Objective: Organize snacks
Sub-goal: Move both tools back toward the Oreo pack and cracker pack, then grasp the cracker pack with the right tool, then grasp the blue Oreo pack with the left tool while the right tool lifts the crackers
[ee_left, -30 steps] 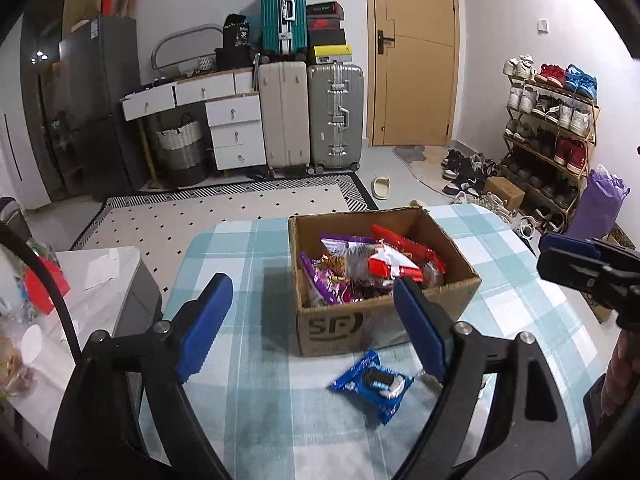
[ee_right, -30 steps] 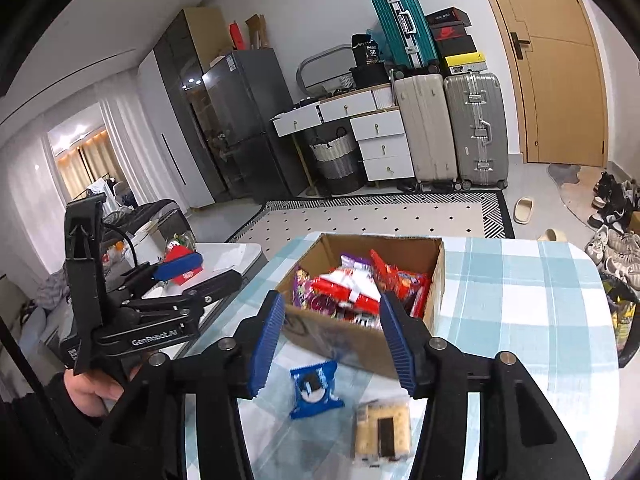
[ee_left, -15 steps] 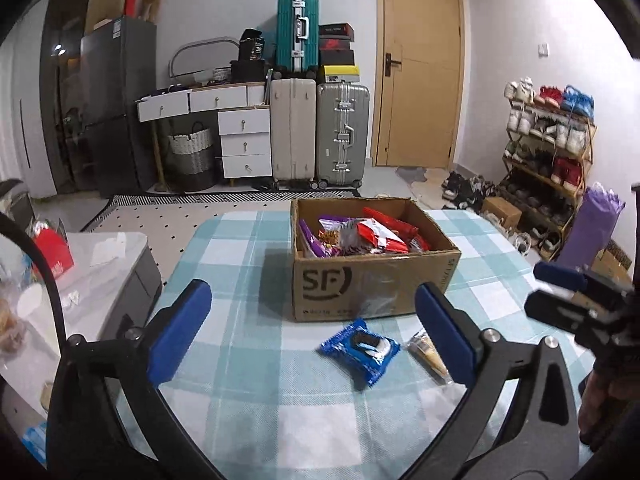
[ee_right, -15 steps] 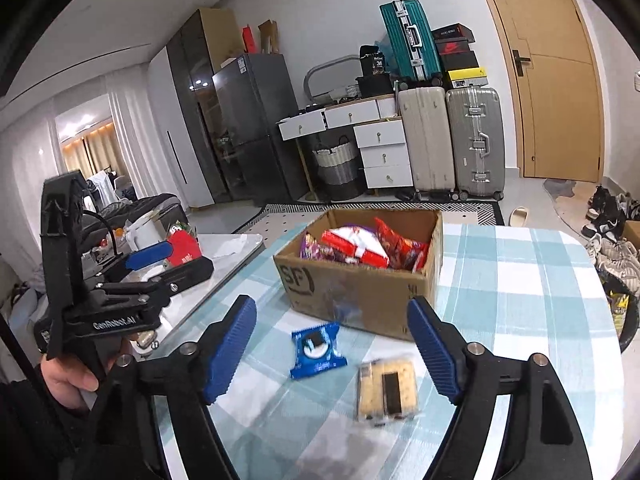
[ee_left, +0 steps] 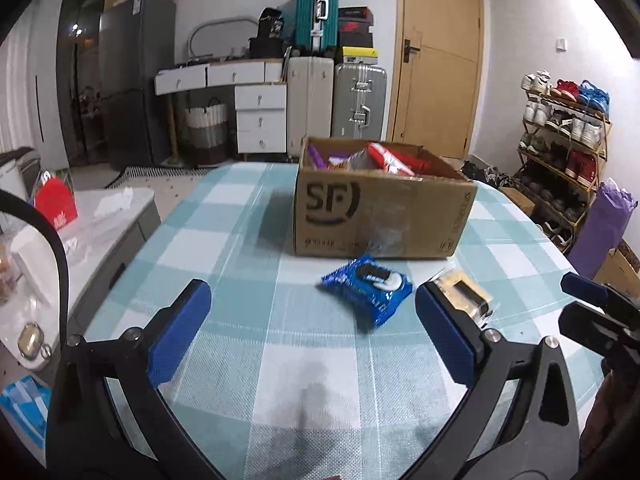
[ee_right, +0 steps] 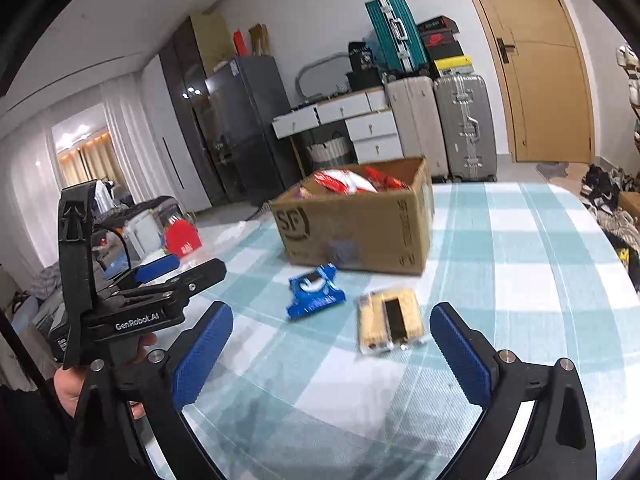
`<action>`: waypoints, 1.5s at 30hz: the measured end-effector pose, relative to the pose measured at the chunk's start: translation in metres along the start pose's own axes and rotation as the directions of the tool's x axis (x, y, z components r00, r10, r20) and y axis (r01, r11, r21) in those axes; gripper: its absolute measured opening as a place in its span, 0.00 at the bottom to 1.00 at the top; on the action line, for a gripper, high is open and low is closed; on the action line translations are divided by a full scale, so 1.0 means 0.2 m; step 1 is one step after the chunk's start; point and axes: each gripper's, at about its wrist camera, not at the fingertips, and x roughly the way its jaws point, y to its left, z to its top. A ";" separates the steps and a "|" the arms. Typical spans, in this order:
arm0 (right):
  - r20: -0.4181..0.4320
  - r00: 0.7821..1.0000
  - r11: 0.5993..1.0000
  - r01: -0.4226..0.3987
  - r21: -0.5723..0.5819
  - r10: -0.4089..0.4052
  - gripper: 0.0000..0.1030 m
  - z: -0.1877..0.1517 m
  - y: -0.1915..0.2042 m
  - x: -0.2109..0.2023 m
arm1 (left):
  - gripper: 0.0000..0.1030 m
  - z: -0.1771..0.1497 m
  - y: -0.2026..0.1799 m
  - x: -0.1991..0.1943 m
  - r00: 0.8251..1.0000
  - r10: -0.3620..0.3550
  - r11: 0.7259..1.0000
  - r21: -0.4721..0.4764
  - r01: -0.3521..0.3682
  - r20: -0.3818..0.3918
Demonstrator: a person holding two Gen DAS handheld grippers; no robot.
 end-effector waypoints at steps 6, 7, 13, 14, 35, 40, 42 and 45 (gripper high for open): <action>-0.078 0.994 0.997 0.078 0.013 -0.077 0.98 -0.01 -0.07 0.13 | 0.99 -0.04 0.00 0.07 1.000 0.023 1.000 0.013 -0.023 0.017; -0.083 0.993 0.996 0.090 0.009 -0.089 0.98 -0.01 -0.08 0.15 | 0.99 -0.04 0.00 0.07 0.999 0.033 0.999 0.020 -0.033 0.029; -0.120 0.986 0.994 0.112 -0.010 -0.112 0.98 0.02 -0.13 0.26 | 0.99 -0.05 0.03 0.05 0.995 0.050 0.998 0.018 -0.052 0.084; -0.135 0.984 0.993 0.116 -0.033 -0.120 0.98 0.03 -0.12 0.29 | 0.99 -0.05 0.03 0.05 0.995 0.052 0.998 0.019 -0.054 0.082; -0.300 0.935 0.974 0.140 -0.179 -0.189 0.57 0.05 -0.05 0.68 | 0.99 -0.04 0.03 0.08 0.995 0.073 0.997 0.009 -0.074 0.062; -0.156 0.974 0.982 0.148 -0.117 -0.166 0.56 0.09 -0.07 0.53 | 0.99 -0.04 0.03 0.09 0.995 0.078 0.997 0.009 -0.079 0.054; -0.116 0.982 0.987 0.142 -0.069 -0.149 0.56 0.10 -0.11 0.49 | 0.99 -0.05 0.03 0.09 0.995 0.082 0.997 0.010 -0.082 0.050; -0.084 0.988 0.992 0.127 -0.011 -0.127 0.56 0.11 -0.16 0.46 | 0.99 -0.05 0.02 0.11 0.995 0.092 0.996 0.016 -0.093 0.043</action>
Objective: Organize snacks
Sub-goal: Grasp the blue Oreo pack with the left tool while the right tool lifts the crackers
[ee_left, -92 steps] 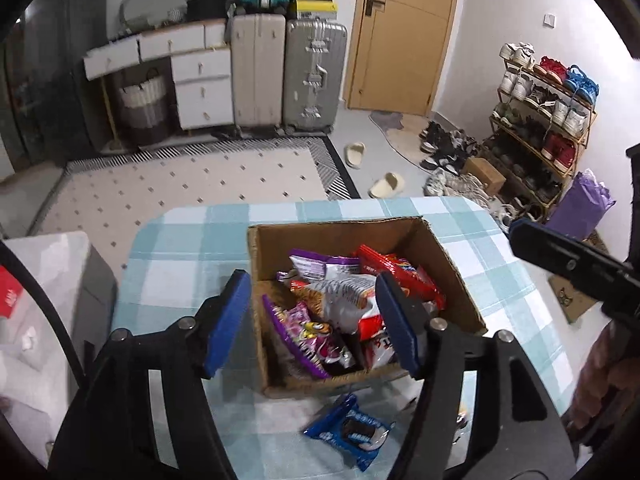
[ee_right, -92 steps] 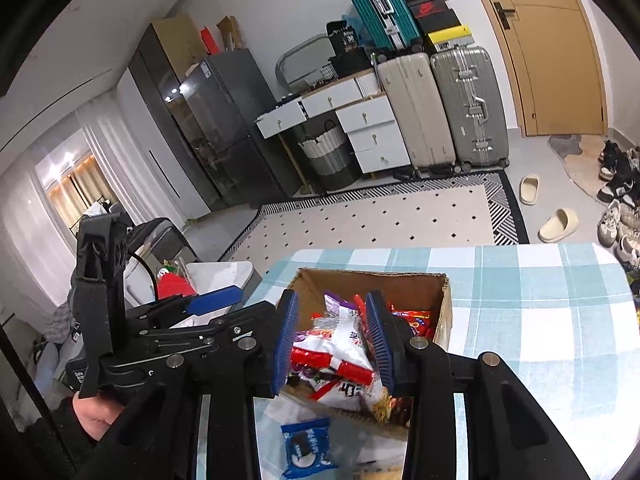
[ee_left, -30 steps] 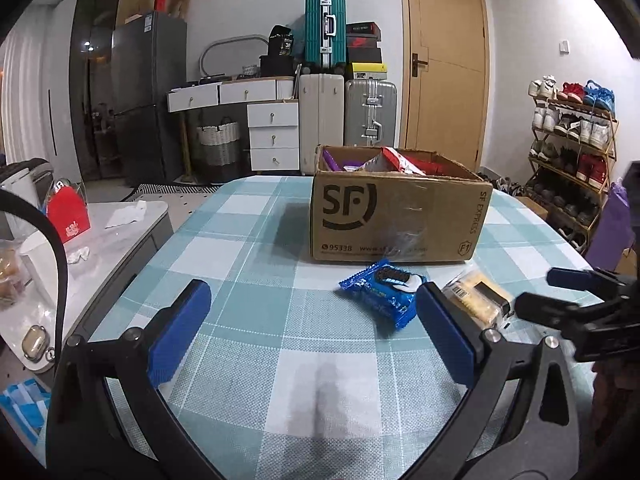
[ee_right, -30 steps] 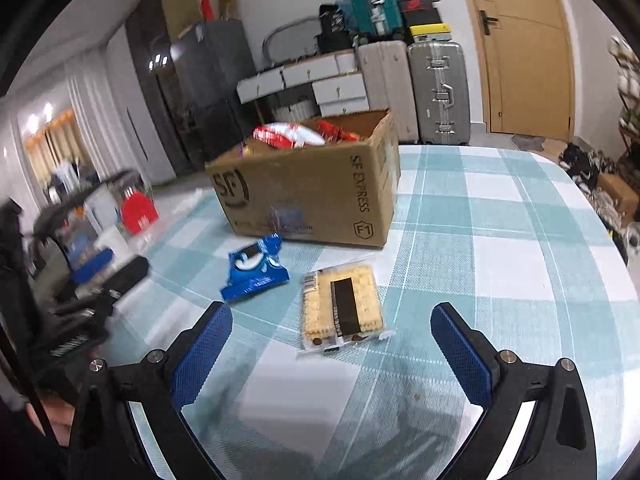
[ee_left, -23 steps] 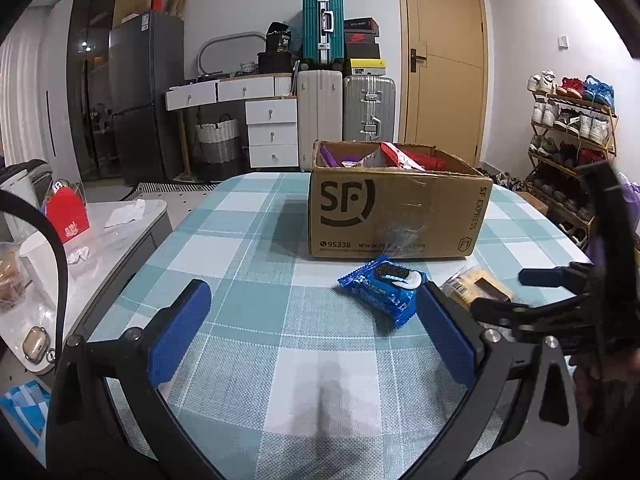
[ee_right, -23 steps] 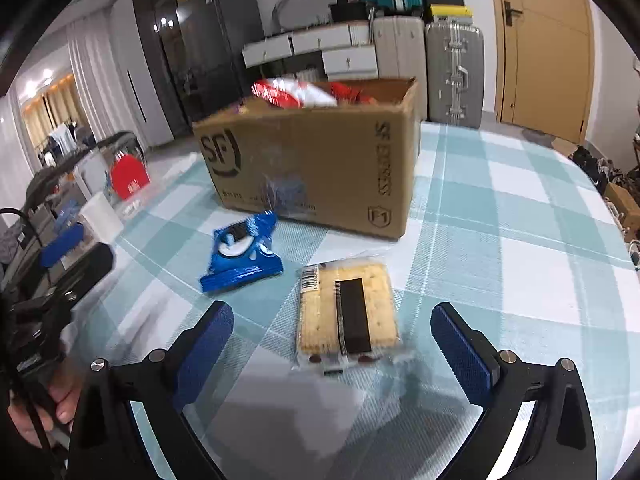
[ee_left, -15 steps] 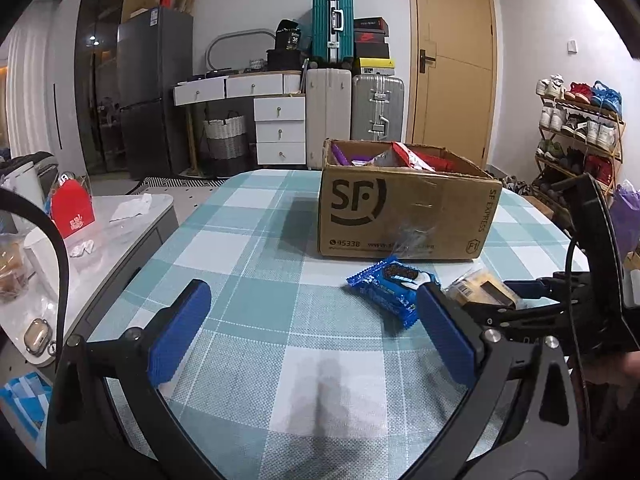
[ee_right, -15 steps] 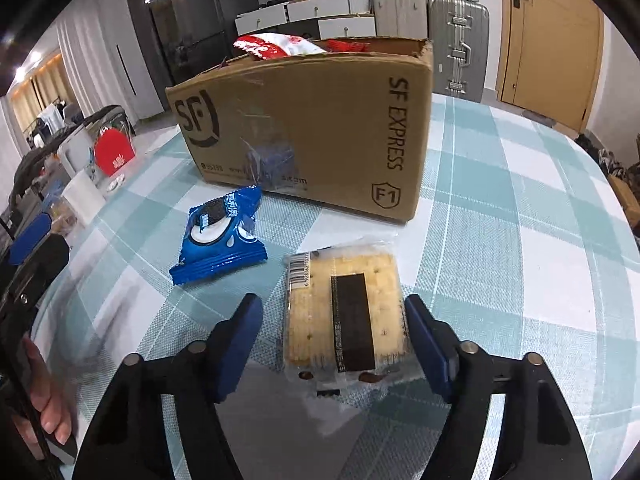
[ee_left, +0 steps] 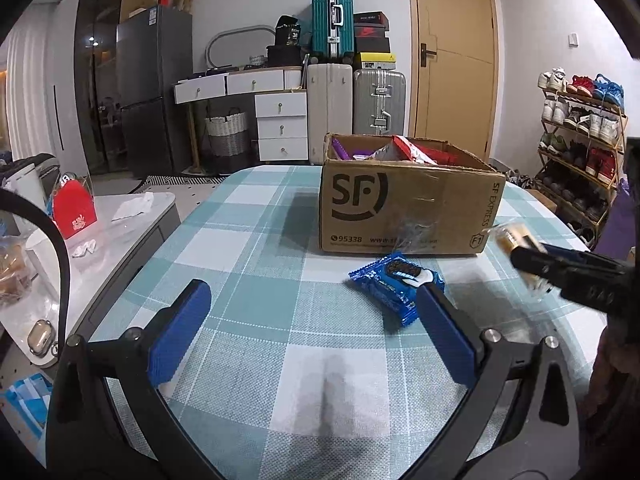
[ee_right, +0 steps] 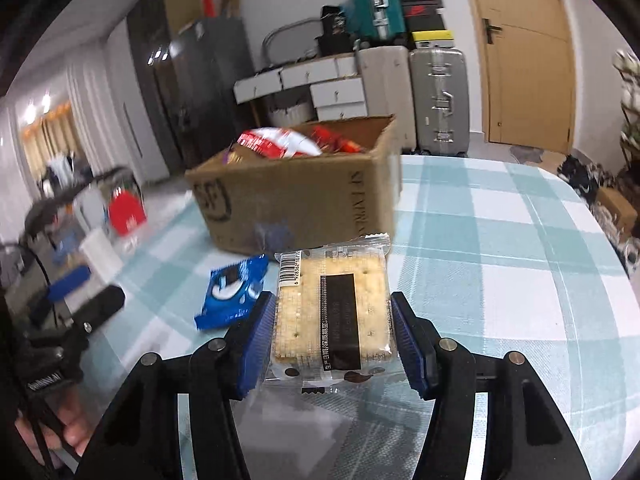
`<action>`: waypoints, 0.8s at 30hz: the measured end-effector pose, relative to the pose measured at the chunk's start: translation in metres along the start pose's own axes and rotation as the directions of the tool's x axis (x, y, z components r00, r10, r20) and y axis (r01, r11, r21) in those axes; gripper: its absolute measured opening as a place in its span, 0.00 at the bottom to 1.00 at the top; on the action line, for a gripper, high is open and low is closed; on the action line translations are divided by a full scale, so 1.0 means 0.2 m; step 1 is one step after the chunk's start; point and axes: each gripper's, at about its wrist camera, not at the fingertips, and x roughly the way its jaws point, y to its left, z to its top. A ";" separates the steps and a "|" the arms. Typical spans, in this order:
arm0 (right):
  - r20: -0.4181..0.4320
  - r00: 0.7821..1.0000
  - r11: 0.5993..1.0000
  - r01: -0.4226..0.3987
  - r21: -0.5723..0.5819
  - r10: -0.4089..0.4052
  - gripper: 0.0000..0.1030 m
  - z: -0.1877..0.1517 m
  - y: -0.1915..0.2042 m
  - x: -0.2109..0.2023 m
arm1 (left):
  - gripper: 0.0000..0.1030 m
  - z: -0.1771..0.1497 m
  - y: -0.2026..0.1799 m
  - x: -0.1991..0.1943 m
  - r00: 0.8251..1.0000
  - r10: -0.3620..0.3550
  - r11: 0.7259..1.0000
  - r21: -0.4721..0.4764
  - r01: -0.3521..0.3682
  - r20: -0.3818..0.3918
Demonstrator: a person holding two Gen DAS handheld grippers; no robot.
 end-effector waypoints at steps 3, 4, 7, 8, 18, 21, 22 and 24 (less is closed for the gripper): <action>0.013 0.999 0.999 -0.032 0.024 0.032 0.56 0.01 -0.04 -0.01 | 0.99 0.00 -0.02 0.02 1.000 0.002 1.000 0.026 -0.002 -0.016; 0.016 0.999 0.999 -0.038 0.028 0.038 0.57 0.01 -0.05 -0.03 | 0.99 0.00 -0.03 0.03 1.000 0.009 0.999 0.037 -0.008 -0.024; 0.034 0.997 0.997 -0.063 0.035 0.062 0.57 -0.01 -0.07 -0.07 | 0.99 0.00 -0.08 0.09 0.996 0.043 0.996 0.082 -0.037 -0.074; 0.043 0.997 0.997 -0.070 0.037 0.069 0.57 -0.01 -0.07 -0.08 | 0.99 0.00 -0.09 0.11 0.994 0.044 0.995 0.099 -0.034 -0.097; 0.094 0.993 0.995 -0.084 0.051 0.079 0.57 -0.03 -0.07 -0.15 | 0.99 0.15 -0.22 0.38 0.963 -0.079 0.996 0.027 0.089 -0.257; 0.094 0.993 0.995 -0.075 0.067 0.069 0.57 -0.04 -0.08 -0.15 | 0.99 0.18 -0.27 0.50 0.943 -0.079 0.996 0.006 0.085 -0.324; 0.097 0.993 0.995 -0.073 0.072 0.065 0.57 -0.04 -0.09 -0.16 | 0.99 0.18 -0.28 0.53 0.938 -0.061 0.998 0.004 0.066 -0.342; 0.106 0.992 0.995 -0.072 0.072 0.064 0.57 -0.04 -0.09 -0.17 | 0.99 0.19 -0.31 0.61 0.917 -0.032 0.999 -0.021 0.026 -0.397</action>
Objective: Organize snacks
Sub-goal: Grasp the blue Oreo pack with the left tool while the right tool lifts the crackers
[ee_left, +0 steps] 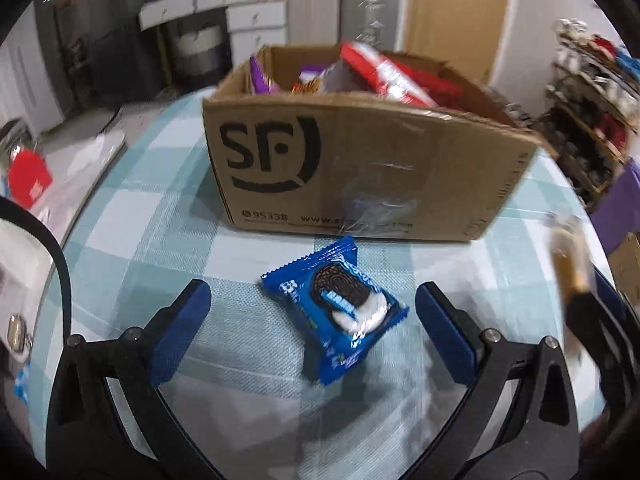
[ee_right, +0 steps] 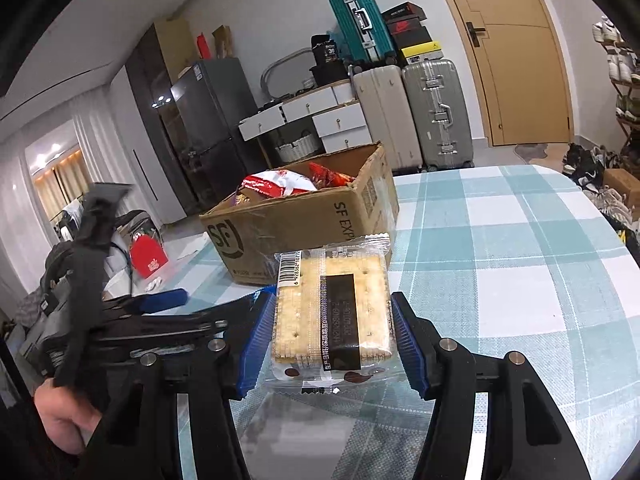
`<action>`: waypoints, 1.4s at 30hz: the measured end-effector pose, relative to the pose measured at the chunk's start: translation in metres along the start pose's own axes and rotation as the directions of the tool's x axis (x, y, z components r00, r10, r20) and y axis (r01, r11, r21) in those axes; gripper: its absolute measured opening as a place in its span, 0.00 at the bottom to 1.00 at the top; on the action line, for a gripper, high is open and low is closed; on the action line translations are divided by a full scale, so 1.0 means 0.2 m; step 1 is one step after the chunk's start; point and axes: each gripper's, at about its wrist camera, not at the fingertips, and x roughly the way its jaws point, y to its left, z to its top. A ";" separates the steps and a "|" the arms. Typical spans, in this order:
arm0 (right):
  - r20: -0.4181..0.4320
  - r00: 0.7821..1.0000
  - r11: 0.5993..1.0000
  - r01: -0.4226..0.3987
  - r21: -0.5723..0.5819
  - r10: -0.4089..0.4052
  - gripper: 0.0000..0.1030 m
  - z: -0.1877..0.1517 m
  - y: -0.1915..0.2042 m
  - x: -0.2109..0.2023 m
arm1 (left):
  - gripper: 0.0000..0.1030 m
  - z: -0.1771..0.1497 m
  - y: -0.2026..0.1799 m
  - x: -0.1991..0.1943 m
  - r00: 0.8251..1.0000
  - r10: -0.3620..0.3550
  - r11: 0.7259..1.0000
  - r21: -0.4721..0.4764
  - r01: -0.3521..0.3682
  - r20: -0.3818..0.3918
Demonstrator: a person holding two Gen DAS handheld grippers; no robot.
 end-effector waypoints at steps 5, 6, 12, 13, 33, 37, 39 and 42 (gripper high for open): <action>0.004 1.000 1.000 -0.001 -0.008 0.001 0.57 0.00 0.01 -0.01 | 0.99 0.04 -0.04 0.14 0.993 0.075 0.995 -0.057 -0.080 -0.087; 0.004 1.000 1.000 -0.002 -0.009 0.002 0.57 0.00 0.01 0.00 | 0.99 0.05 -0.04 0.17 0.991 0.090 0.994 -0.054 -0.096 -0.101; 0.005 1.000 1.000 -0.019 -0.020 0.019 0.57 0.00 0.02 0.00 | 0.77 0.03 -0.02 0.18 0.993 0.050 0.997 -0.061 -0.057 -0.105; 0.004 1.000 1.000 -0.021 -0.021 0.021 0.57 0.00 0.01 0.00 | 0.65 0.03 -0.02 0.17 0.994 0.046 0.997 -0.056 -0.051 -0.101; 0.003 1.000 0.997 -0.014 -0.071 0.014 0.57 0.00 0.04 0.03 | 0.41 -0.13 0.02 -0.27 0.997 0.029 0.992 0.124 -0.038 0.073; -0.042 0.999 0.998 0.016 -0.066 -0.019 0.57 0.01 0.04 0.08 | 0.41 -0.15 0.06 -0.37 0.995 0.011 0.993 0.116 -0.022 0.094; -0.039 0.999 0.998 0.006 -0.058 -0.008 0.57 0.00 0.05 0.08 | 0.41 -0.17 0.09 -0.44 0.994 -0.003 0.994 0.110 -0.009 0.105; -0.043 0.997 0.998 -0.057 -0.017 0.057 0.57 -0.01 0.06 0.07 | 0.41 -0.18 0.15 -0.51 0.991 -0.019 0.996 0.090 0.008 0.130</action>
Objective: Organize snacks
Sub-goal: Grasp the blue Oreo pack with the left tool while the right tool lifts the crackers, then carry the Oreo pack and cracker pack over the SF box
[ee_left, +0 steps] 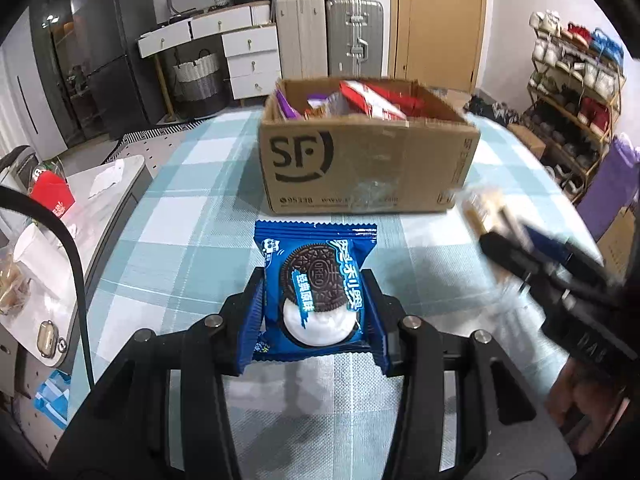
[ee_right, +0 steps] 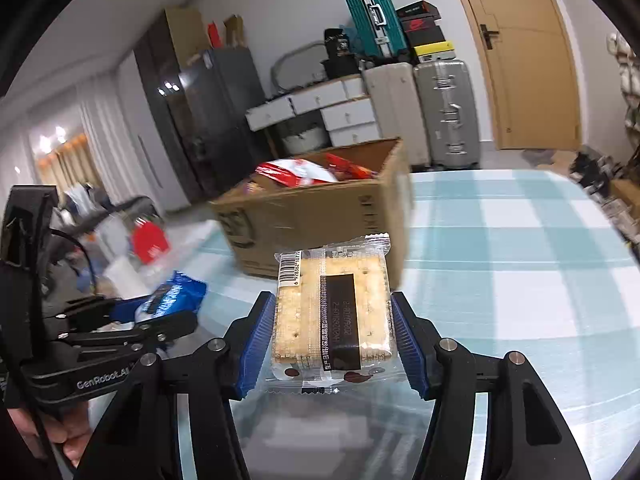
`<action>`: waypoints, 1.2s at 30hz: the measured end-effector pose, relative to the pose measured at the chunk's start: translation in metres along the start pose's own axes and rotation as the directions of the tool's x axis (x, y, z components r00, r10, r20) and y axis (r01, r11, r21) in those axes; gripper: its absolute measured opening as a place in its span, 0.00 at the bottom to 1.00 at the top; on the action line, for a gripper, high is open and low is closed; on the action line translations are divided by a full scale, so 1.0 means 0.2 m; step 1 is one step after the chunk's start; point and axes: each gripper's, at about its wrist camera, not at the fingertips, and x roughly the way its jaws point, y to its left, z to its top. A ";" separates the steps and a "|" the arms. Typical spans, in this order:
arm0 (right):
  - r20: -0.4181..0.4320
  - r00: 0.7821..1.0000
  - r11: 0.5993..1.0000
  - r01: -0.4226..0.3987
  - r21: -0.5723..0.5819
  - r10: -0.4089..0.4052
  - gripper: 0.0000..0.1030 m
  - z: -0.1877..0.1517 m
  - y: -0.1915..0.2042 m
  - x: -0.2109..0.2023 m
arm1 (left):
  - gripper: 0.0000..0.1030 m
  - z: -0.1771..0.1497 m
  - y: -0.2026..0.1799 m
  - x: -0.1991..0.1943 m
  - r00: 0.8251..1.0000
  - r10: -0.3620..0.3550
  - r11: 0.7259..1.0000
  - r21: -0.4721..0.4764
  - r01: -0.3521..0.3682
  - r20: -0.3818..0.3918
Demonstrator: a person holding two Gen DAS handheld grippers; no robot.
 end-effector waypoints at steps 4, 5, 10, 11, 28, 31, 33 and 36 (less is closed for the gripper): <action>-0.033 0.998 0.999 -0.049 0.019 0.050 0.57 -0.03 0.09 -0.03 | 0.41 -0.02 0.04 -0.14 0.999 -0.020 1.000 -0.019 0.021 0.036; -0.034 0.998 0.999 -0.053 0.013 0.053 0.57 -0.03 0.11 -0.04 | 0.41 -0.03 0.06 -0.17 0.999 -0.025 0.999 -0.026 0.027 0.046; -0.020 0.997 0.998 -0.068 0.010 0.068 0.57 -0.04 0.20 -0.18 | 0.41 -0.01 0.13 -0.31 0.994 -0.072 0.995 -0.066 0.078 0.086; -0.018 0.997 0.998 -0.069 0.012 0.069 0.57 -0.03 0.21 -0.20 | 0.41 -0.01 0.13 -0.34 0.993 -0.076 0.995 -0.062 0.082 0.095; 0.115 0.977 0.981 -0.168 -0.094 0.179 0.57 0.40 0.51 -0.70 | 0.41 0.25 0.30 -0.90 0.960 -0.183 0.983 0.029 0.181 0.211; 0.131 0.977 0.978 -0.152 -0.140 0.170 0.57 0.50 0.56 -0.74 | 0.41 0.32 0.32 -0.96 0.957 -0.188 0.982 0.042 0.183 0.221; 0.133 0.975 0.977 -0.157 -0.146 0.177 0.57 0.55 0.58 -0.76 | 0.41 0.36 0.35 -1.01 0.949 -0.215 0.976 0.029 0.214 0.230; 0.140 0.975 0.976 -0.153 -0.152 0.175 0.57 0.63 0.60 -0.78 | 0.41 0.42 0.35 -1.08 0.944 -0.233 0.972 0.039 0.230 0.234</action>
